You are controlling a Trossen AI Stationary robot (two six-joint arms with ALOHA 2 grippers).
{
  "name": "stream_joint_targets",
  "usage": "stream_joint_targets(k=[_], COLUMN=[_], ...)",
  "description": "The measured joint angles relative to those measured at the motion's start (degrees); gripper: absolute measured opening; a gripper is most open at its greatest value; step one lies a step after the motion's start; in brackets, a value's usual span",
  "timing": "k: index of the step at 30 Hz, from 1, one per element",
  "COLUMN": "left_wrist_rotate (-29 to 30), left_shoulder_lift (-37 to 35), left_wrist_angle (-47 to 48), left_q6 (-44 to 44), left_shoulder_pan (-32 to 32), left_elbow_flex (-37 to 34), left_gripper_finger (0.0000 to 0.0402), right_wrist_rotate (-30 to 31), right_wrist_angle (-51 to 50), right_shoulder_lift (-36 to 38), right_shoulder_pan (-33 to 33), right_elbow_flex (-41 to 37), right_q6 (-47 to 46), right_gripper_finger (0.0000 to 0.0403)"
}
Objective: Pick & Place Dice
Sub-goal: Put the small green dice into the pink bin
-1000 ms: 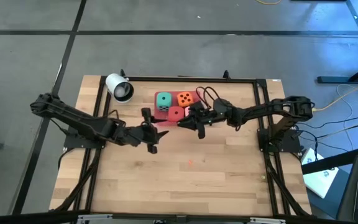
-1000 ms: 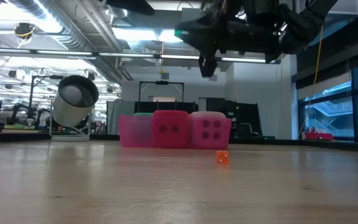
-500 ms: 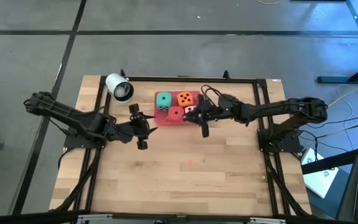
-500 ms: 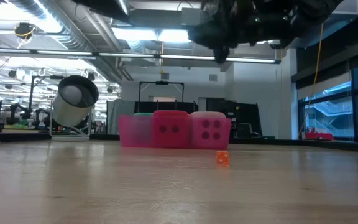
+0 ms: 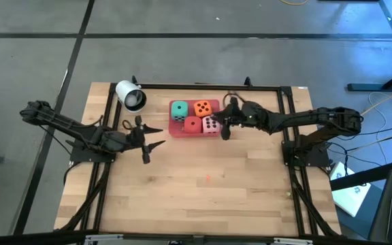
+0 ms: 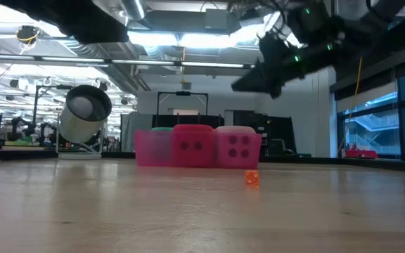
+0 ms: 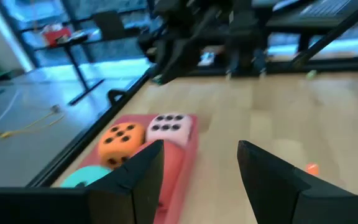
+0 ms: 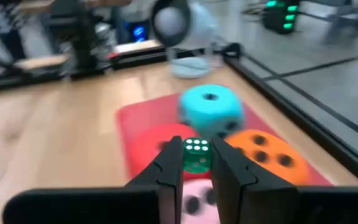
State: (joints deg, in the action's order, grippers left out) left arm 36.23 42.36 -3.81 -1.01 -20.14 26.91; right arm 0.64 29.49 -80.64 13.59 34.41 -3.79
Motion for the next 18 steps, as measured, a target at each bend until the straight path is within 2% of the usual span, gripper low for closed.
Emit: stream_joint_targets(k=[3,7,12,18], left_wrist_rotate=[-1.6,-1.7,-1.6,-1.5], left_shoulder_lift=[-0.8,-0.8,-0.8,-0.3], left_wrist_angle=[-4.6,-5.5,-5.5,-5.4], left_q6=[1.4,2.1,2.0,0.9], left_shoulder_pan=[0.0,0.0,0.1,0.1], left_elbow_flex=[-2.3,-2.3,-2.3,-2.3], left_gripper_finger=[0.0198,0.0196,0.0196,0.0196], right_wrist_rotate=[-0.7,-1.7,-2.4,-8.3], right_wrist_angle=[5.5,7.6,3.7,-11.7], right_shoulder_lift=[0.0,0.0,0.0,-0.3], right_shoulder_pan=[3.4,7.9,13.6,20.5], right_elbow_flex=[-4.8,-7.1,-5.8,1.7], right_q6=[-2.0,-2.6,1.2,5.1], right_gripper_finger=[0.0054,0.0054,0.0053,0.0053])
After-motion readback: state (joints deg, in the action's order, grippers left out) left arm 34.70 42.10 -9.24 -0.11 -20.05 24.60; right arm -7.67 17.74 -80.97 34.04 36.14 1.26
